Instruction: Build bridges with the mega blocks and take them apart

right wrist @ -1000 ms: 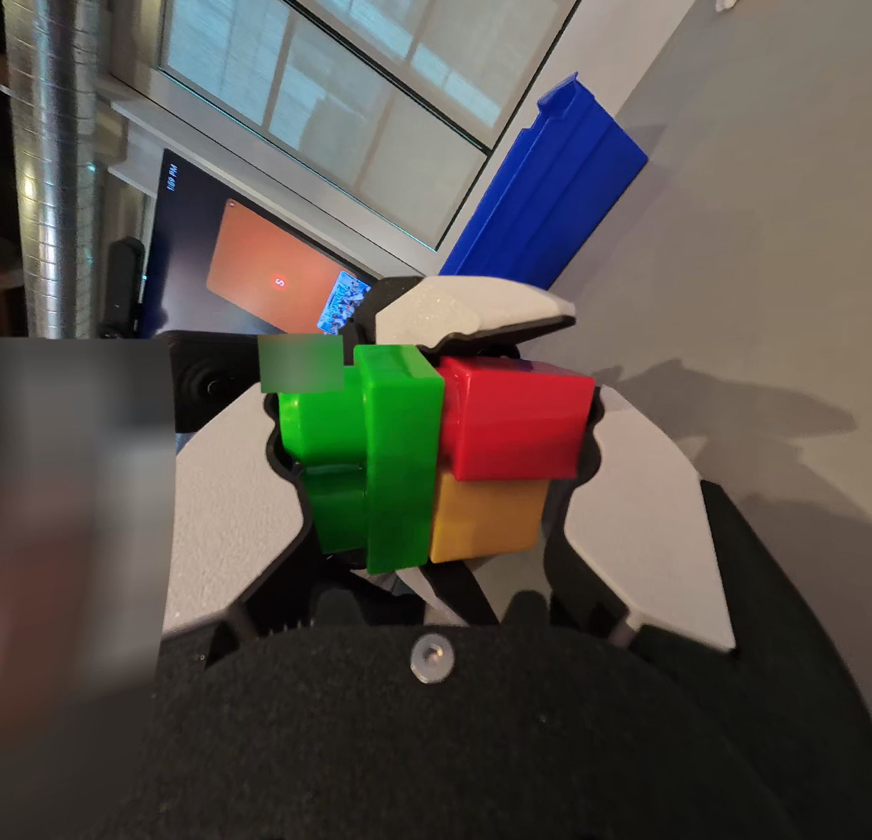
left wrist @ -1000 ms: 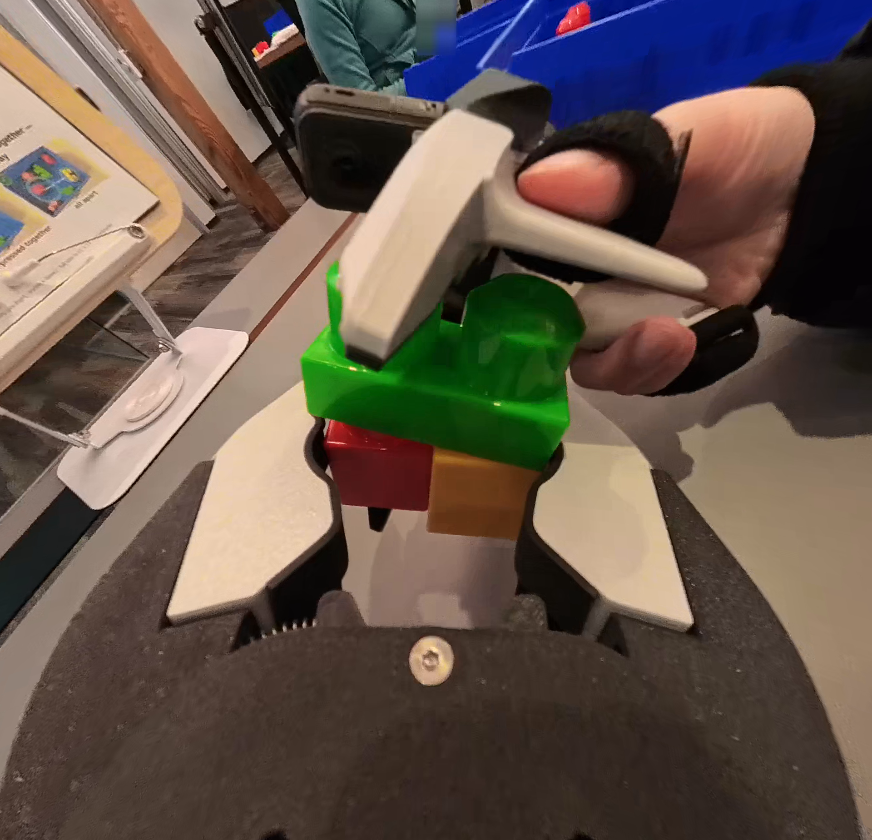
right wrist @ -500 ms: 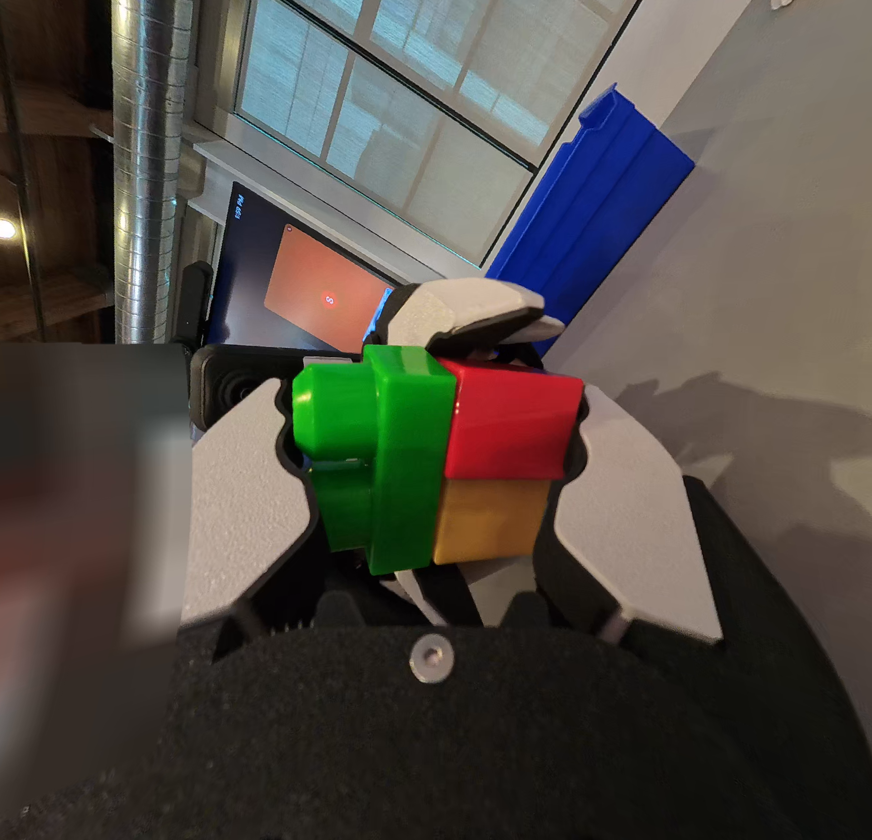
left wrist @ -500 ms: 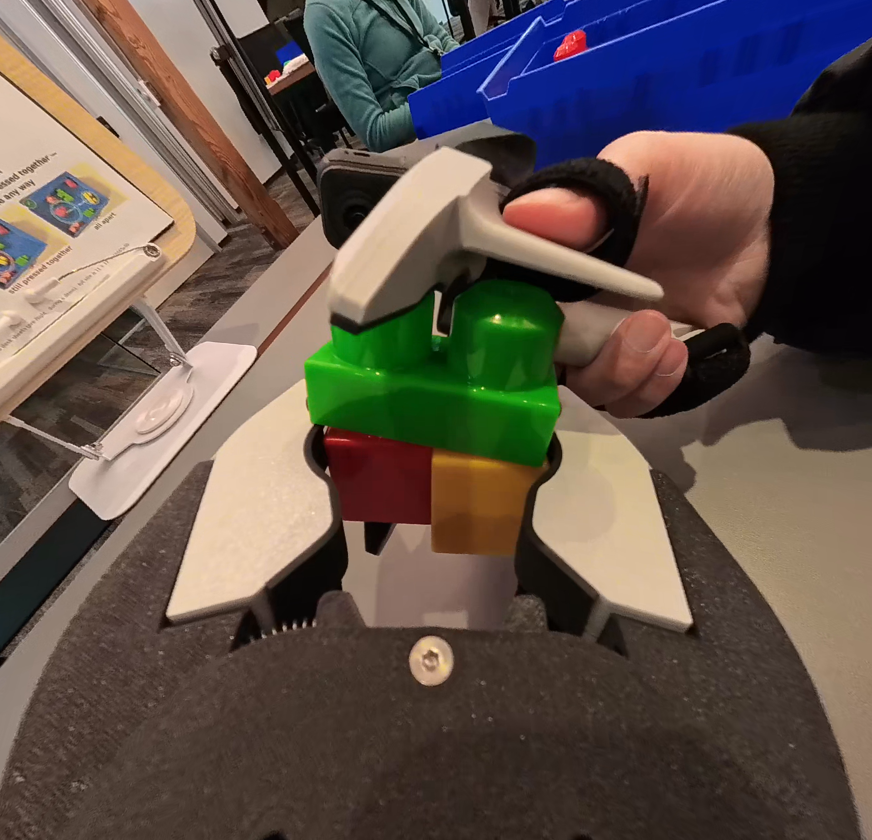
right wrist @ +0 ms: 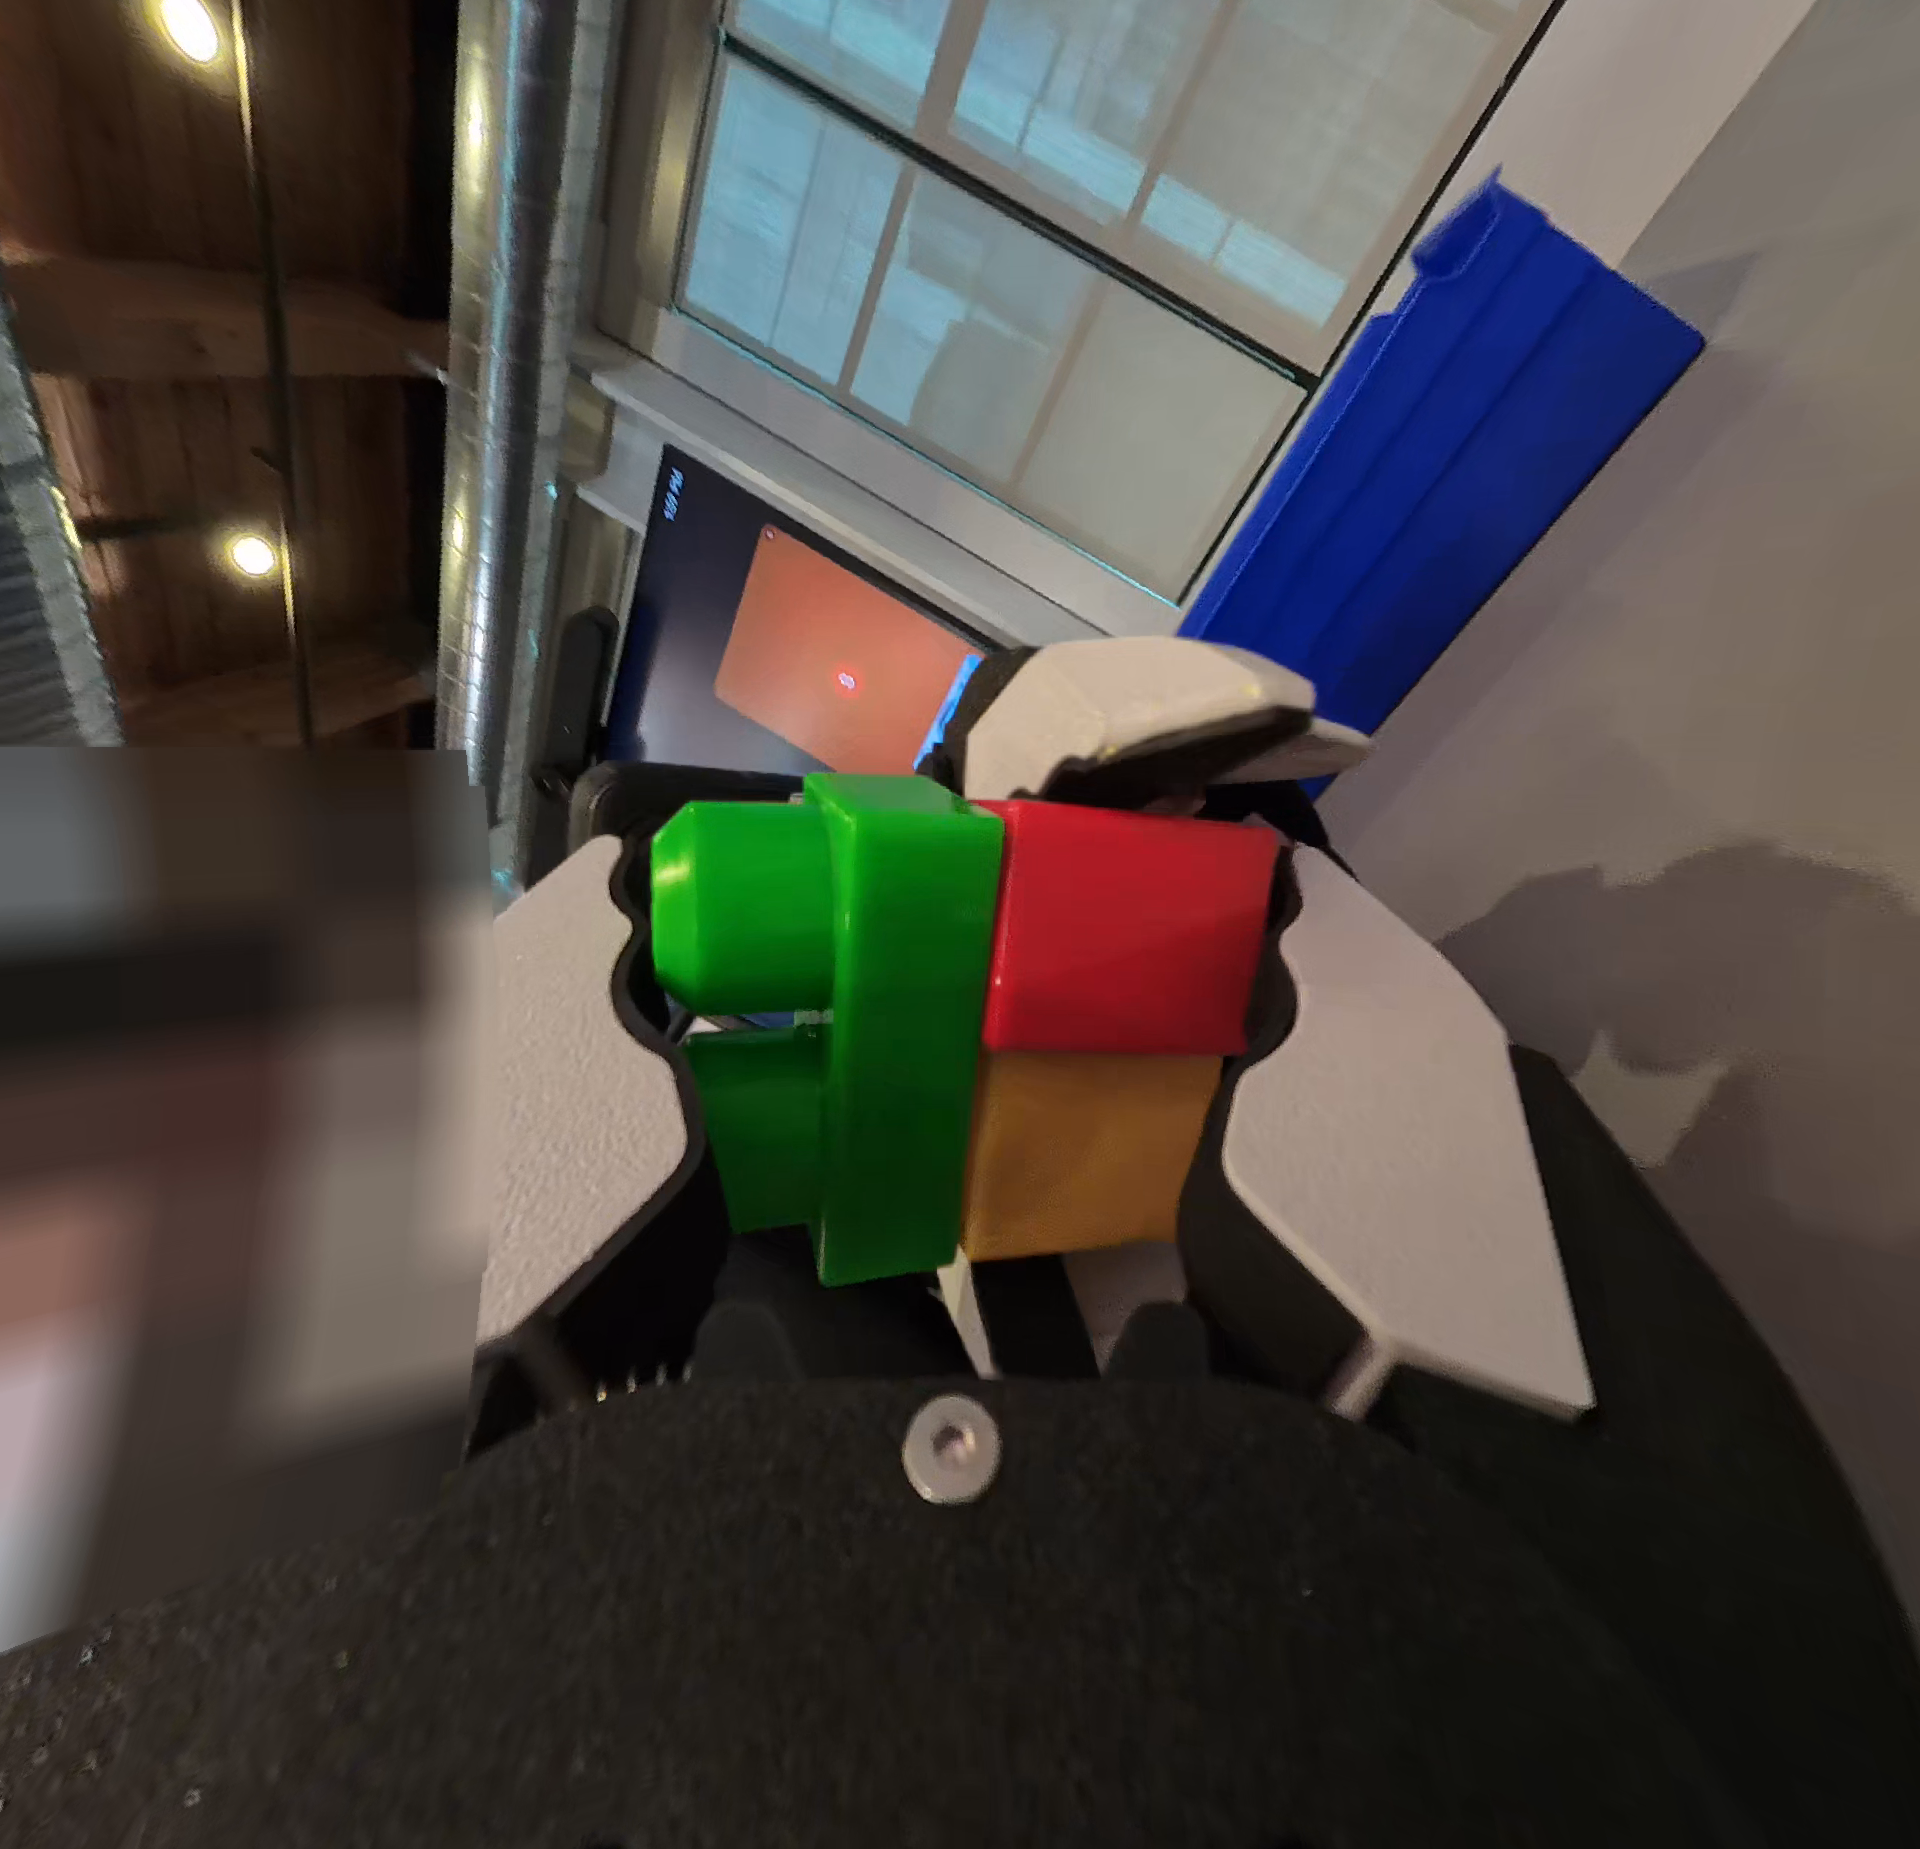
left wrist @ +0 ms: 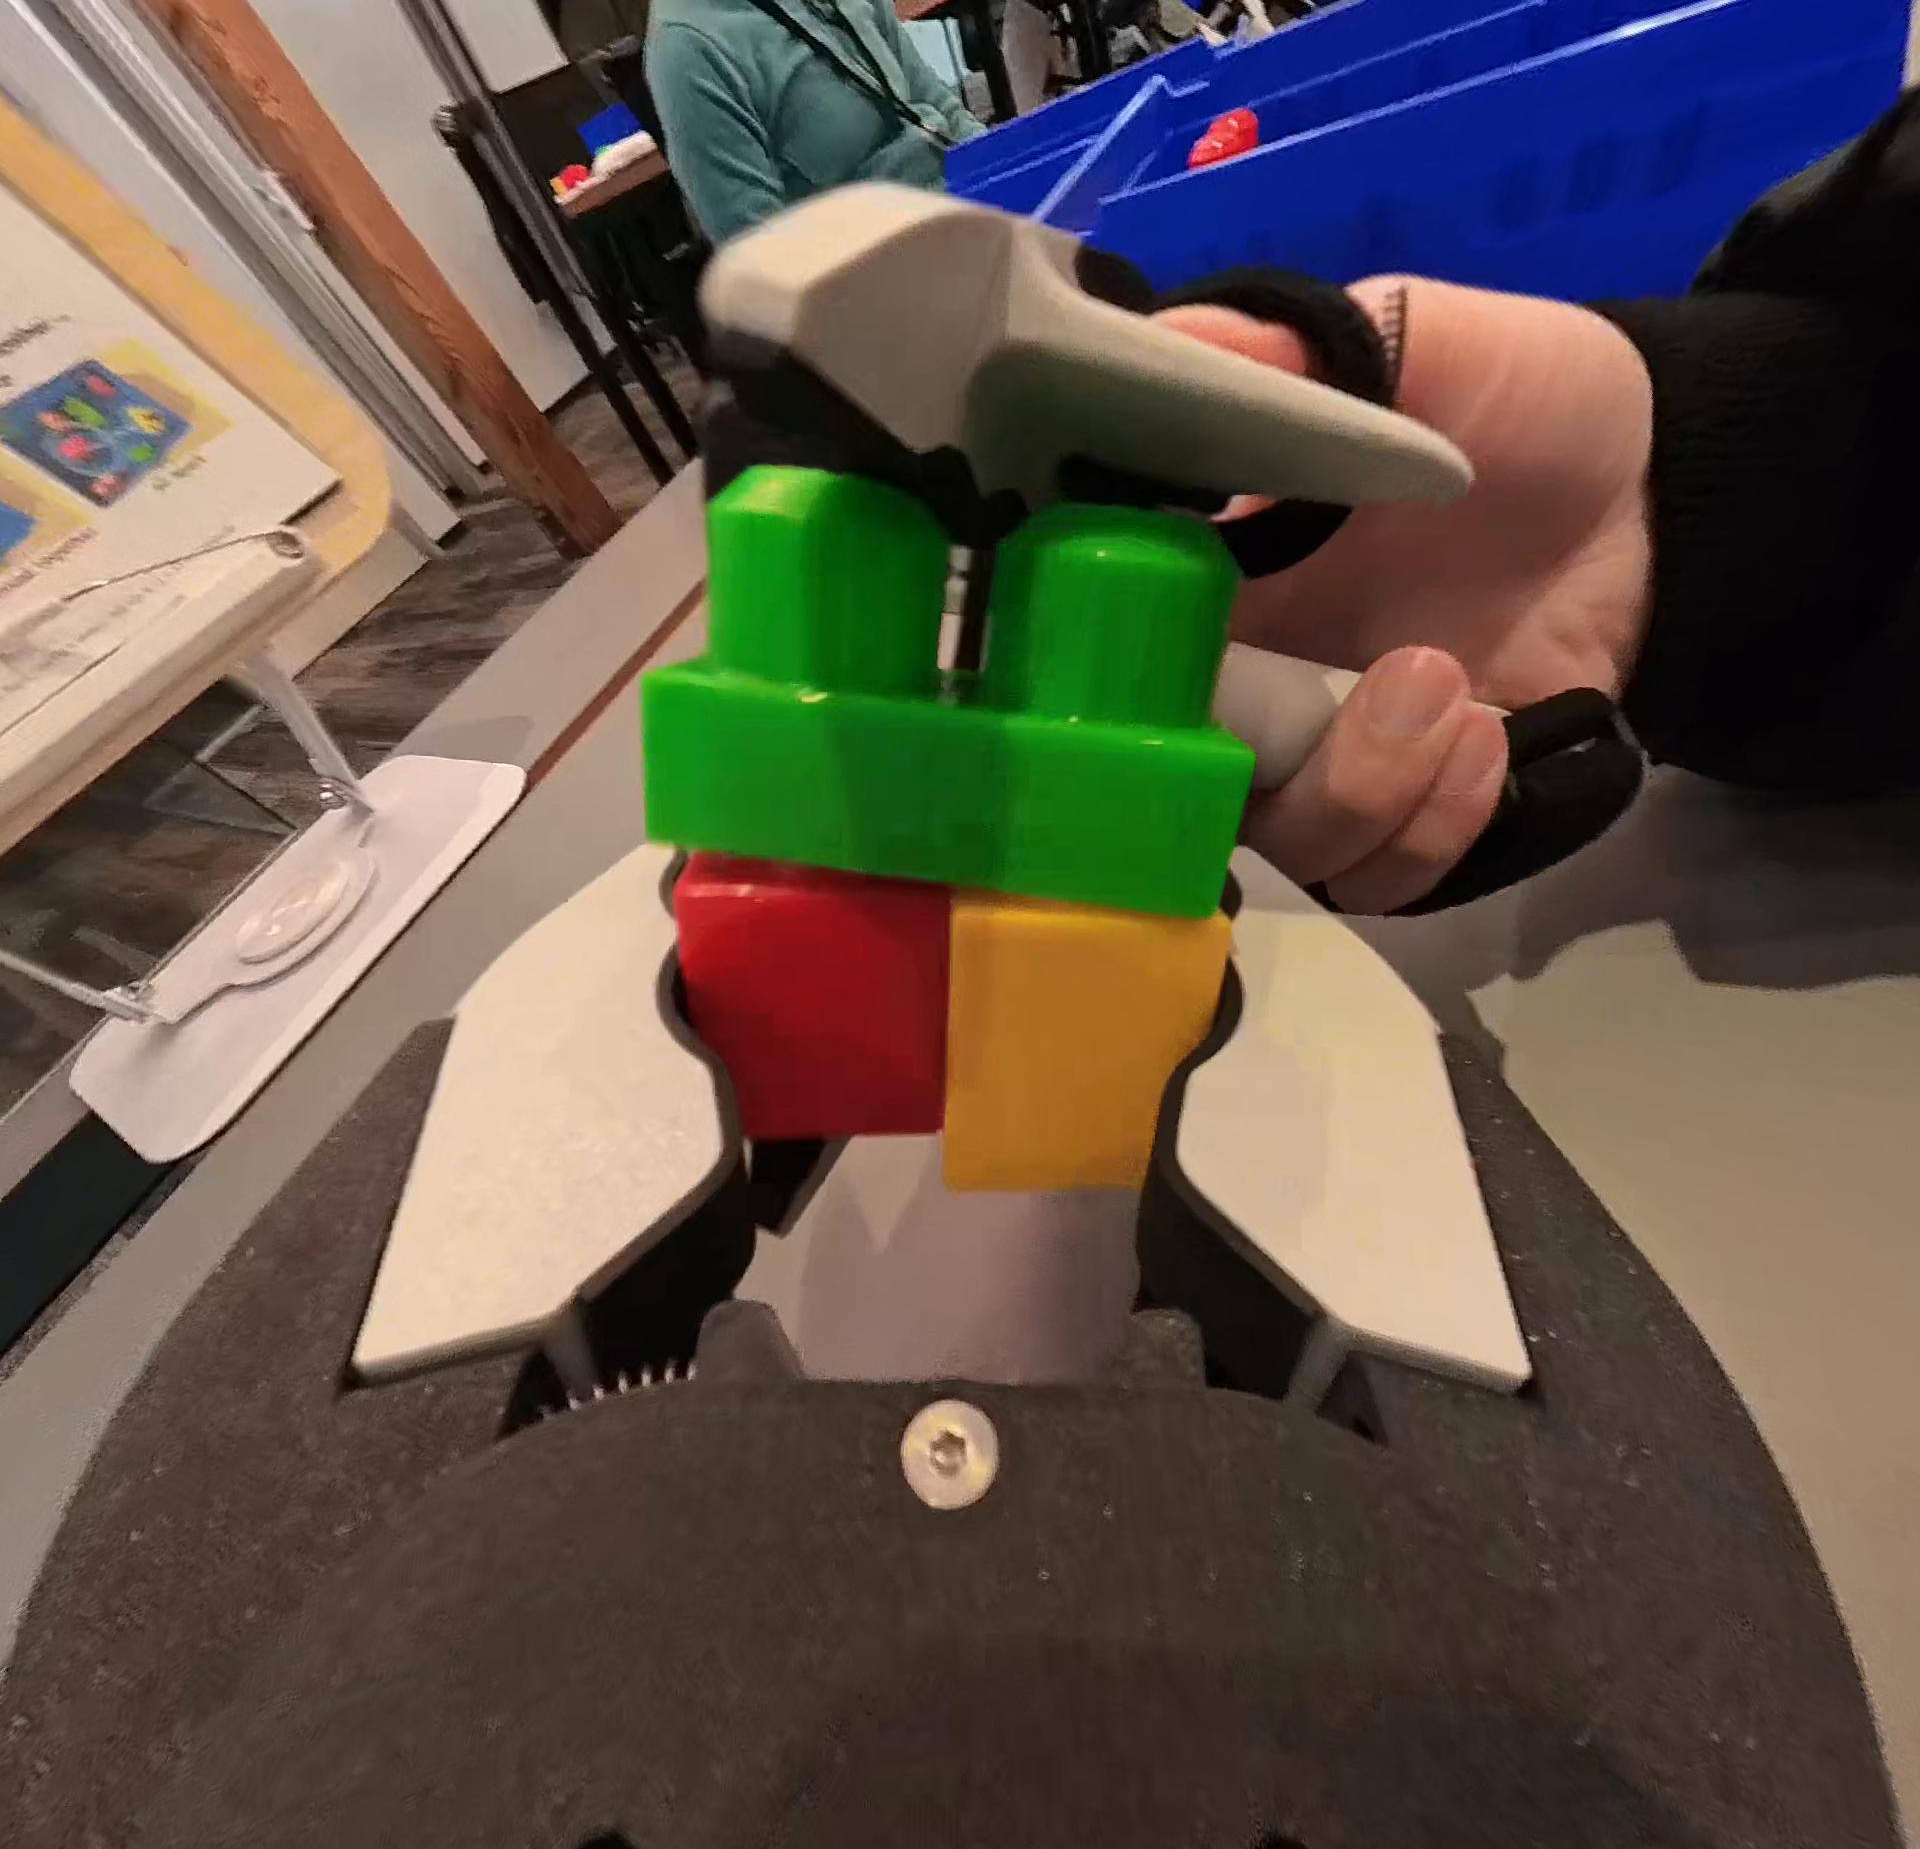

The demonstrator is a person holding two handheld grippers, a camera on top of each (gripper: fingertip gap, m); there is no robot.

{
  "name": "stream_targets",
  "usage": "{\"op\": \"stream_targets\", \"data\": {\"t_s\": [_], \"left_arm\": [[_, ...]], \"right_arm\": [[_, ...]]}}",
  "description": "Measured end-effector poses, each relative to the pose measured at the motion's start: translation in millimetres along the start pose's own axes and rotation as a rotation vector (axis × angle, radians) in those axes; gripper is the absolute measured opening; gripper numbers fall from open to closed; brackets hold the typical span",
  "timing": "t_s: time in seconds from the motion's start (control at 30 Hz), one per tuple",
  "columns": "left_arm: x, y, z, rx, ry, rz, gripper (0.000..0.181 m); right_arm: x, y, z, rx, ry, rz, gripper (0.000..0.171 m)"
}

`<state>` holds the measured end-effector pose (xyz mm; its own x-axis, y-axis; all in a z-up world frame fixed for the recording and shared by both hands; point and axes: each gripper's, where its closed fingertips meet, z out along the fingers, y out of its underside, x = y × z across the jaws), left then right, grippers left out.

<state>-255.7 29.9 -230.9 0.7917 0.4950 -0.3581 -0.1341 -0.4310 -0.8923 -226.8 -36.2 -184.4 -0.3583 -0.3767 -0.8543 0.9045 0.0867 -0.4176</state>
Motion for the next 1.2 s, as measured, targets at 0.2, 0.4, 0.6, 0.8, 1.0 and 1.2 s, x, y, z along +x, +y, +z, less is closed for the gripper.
{"op": "stream_targets", "data": {"t_s": [0.2,0.4,0.6,0.8,1.0,1.2], "left_arm": [[4.9,1.2,0.5,-0.021,0.028,0.01,0.094],[10.2,-15.5,-6.8,0.072,0.065,-0.013,0.093],[14.0,-8.0,-3.0,0.033,0.074,0.025,0.093],[16.8,-7.9,-2.5,0.033,0.087,0.022,0.093],[18.2,-9.5,-3.5,0.038,0.092,0.015,0.093],[18.3,-8.8,-3.9,0.027,0.081,0.037,0.093]], "right_arm": [[-0.6,4.9,0.6,-0.034,0.009,-0.004,0.11],[-10.6,5.5,-2.3,-0.058,-0.01,-0.033,0.111],[-9.8,11.1,-2.0,-0.082,0.014,-0.018,0.109],[-9.5,14.0,-3.6,-0.104,0.021,-0.019,0.108],[-10.4,16.5,-3.9,-0.127,0.017,-0.016,0.106],[-11.0,19.0,-4.0,-0.15,0.014,-0.032,0.105]]}}
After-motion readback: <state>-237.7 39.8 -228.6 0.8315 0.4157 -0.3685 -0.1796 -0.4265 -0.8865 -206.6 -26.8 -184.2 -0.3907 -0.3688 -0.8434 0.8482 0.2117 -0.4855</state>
